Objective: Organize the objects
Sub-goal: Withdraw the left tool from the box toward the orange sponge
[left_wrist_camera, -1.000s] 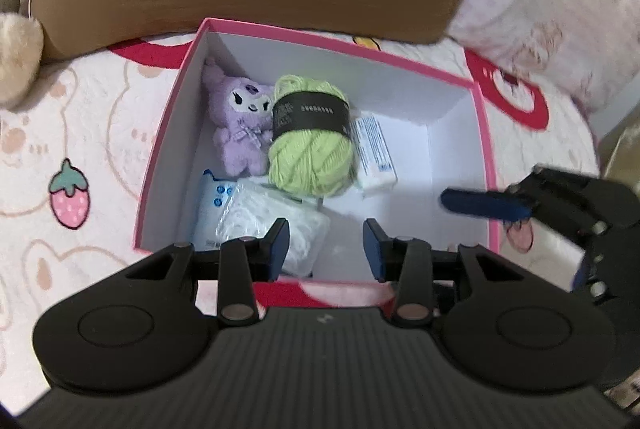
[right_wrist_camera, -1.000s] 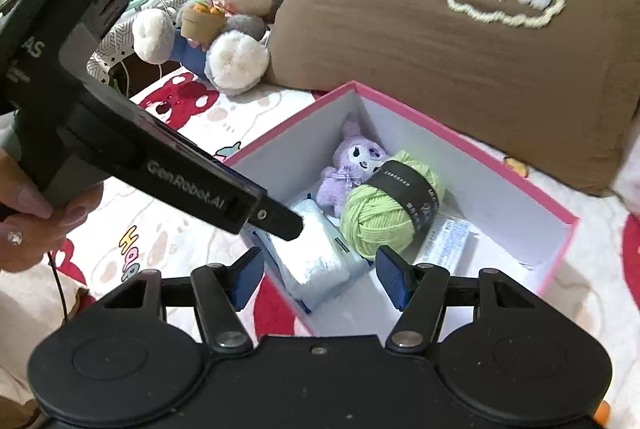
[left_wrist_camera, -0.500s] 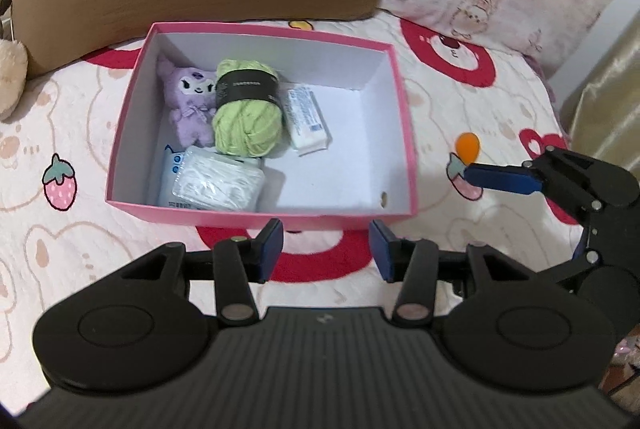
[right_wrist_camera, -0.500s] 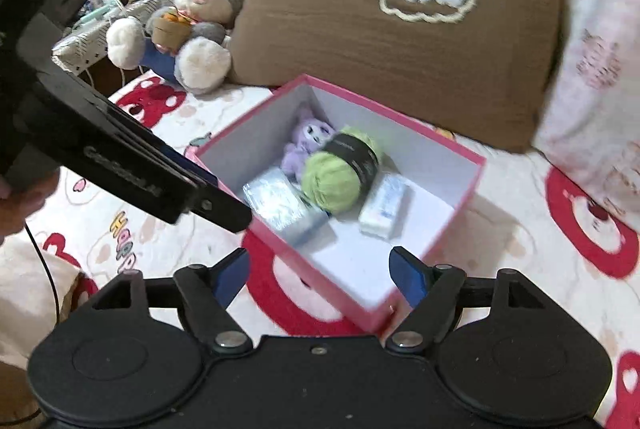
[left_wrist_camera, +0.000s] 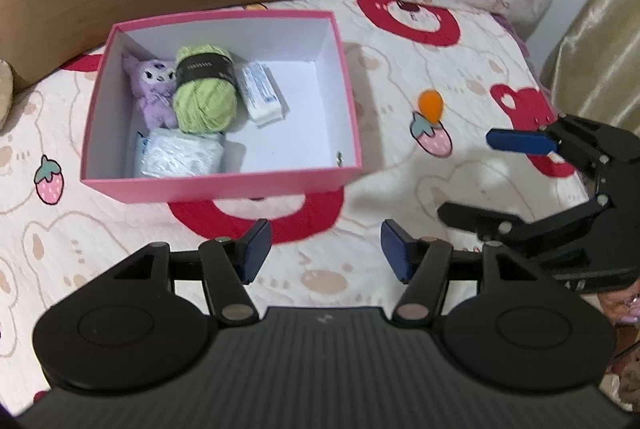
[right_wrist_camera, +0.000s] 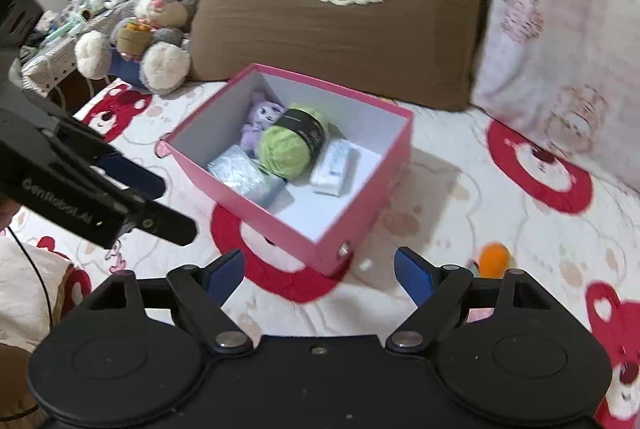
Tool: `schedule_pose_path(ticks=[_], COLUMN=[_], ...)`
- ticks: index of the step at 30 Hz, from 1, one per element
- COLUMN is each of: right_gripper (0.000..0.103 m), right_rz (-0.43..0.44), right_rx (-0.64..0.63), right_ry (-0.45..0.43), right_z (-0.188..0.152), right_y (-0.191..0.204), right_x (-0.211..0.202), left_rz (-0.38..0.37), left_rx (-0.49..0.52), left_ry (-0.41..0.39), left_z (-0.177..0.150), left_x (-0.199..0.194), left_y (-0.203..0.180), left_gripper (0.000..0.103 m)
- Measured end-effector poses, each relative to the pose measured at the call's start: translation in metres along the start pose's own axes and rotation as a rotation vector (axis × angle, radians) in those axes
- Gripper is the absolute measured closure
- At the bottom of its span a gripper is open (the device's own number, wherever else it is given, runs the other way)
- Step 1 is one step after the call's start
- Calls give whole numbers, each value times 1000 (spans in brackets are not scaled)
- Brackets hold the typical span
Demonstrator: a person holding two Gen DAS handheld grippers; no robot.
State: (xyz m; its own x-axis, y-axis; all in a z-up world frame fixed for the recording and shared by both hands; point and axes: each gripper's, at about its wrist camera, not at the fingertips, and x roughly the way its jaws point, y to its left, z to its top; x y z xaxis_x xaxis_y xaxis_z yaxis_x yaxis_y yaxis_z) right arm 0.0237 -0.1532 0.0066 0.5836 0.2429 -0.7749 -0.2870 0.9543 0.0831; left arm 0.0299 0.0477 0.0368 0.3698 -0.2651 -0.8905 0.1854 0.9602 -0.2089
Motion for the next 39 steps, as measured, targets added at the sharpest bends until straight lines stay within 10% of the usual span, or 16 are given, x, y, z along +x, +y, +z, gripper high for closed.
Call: schedule_pose_path(ticks=[27, 39], right_gripper=[13, 13], right_rz=[-31, -80], right_rx=[28, 36], right_ry=[7, -149], right_z=[-67, -84], right_y=[-40, -87], right_x=[-49, -16], left_rz=[-36, -13], left_rx=[91, 95], left_ry=[47, -22], left_z=[-6, 38], left_x=[30, 85], left_y=[-71, -99], left_gripper=[17, 11])
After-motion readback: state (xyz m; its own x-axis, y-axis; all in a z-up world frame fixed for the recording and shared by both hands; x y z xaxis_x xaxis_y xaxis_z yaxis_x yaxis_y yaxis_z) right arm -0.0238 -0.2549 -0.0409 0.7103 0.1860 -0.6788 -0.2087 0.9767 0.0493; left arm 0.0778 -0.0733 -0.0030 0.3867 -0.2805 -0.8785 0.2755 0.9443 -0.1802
